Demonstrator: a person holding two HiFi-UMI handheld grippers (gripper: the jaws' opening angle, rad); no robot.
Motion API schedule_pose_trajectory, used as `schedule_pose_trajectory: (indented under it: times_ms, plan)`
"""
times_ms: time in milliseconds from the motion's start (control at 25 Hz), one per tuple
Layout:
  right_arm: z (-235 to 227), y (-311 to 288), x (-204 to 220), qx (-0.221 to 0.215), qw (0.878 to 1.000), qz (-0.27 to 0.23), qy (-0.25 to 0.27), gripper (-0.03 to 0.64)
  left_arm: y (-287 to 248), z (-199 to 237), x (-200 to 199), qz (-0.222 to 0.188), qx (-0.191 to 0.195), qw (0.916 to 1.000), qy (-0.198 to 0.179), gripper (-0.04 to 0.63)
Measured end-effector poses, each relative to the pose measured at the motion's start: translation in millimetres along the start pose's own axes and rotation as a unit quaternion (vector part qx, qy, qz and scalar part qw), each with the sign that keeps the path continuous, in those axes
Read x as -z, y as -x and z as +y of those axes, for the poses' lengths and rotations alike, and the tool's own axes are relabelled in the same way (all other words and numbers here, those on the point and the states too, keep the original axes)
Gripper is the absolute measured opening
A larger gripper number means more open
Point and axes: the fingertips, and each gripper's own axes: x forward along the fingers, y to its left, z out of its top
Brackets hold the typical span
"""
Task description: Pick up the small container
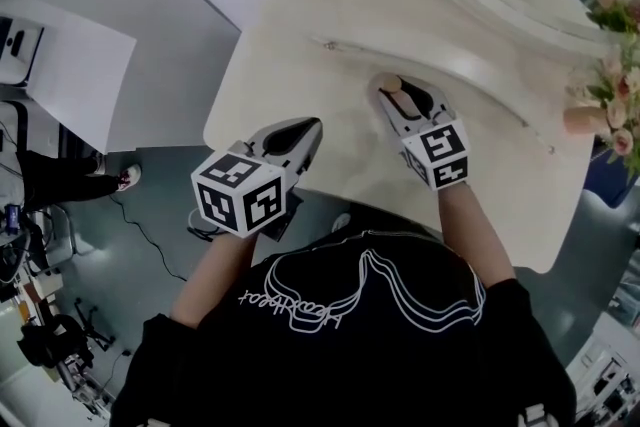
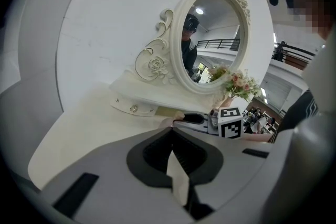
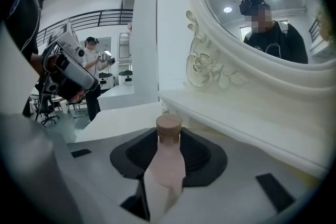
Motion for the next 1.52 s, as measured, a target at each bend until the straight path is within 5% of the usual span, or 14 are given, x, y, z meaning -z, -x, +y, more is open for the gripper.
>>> schedule_pose_trajectory:
  times_ms: [720,1520]
  plan:
    - [2,9,-1,0.002,1.0,0.017,-0.022,0.135,19,2,1,-0.019,-0.01,0.9998,-0.005,0.003]
    - [57,123,-82,0.017,0.997,-0.071,-0.04,0.133,58,-60,0,-0.052,0.039,0.9964,-0.054,0.003]
